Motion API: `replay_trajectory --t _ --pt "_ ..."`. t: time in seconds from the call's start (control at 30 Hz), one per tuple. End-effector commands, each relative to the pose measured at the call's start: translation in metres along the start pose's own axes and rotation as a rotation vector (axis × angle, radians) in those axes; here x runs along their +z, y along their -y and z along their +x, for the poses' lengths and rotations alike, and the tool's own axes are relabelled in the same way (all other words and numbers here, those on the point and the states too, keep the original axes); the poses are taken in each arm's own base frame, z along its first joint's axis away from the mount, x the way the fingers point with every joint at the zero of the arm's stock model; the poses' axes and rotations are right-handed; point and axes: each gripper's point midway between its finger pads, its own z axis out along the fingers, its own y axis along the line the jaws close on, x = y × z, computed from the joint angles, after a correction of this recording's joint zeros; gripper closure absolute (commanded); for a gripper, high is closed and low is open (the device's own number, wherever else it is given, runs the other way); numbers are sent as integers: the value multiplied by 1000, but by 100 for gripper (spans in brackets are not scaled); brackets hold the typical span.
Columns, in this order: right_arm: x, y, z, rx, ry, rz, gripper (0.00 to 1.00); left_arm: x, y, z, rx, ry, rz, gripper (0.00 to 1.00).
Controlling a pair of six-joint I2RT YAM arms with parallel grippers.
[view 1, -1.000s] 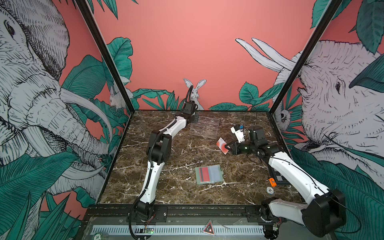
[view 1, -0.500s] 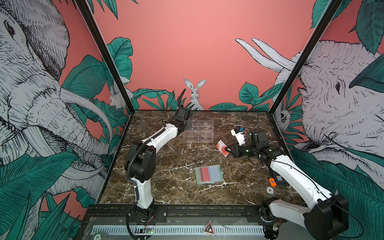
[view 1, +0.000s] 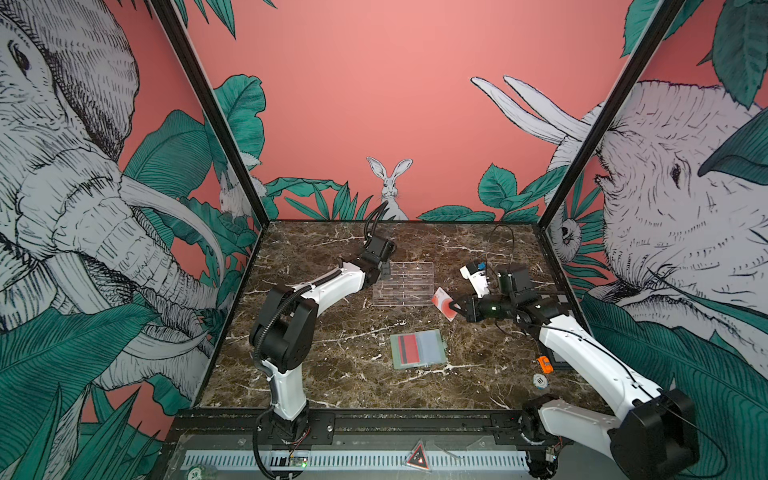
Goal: Take the credit cards out of the card holder
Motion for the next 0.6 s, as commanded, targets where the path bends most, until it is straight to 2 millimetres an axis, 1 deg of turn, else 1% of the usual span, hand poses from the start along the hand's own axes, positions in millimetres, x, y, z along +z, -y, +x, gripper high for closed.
replay_trajectory --t 0.0,0.17,0.37,0.57 --pt "-6 -12 -10 -40 55 -29 100 -24 3 -21 -71 83 33 93" --pt "-1 -15 -6 -54 66 -47 100 -23 -2 -14 -88 73 24 92" --pt "9 -20 -2 -104 72 -57 100 -19 -2 -6 -86 61 32 90" --pt "17 -21 1 -120 69 -57 100 -13 -2 2 -87 56 46 84"
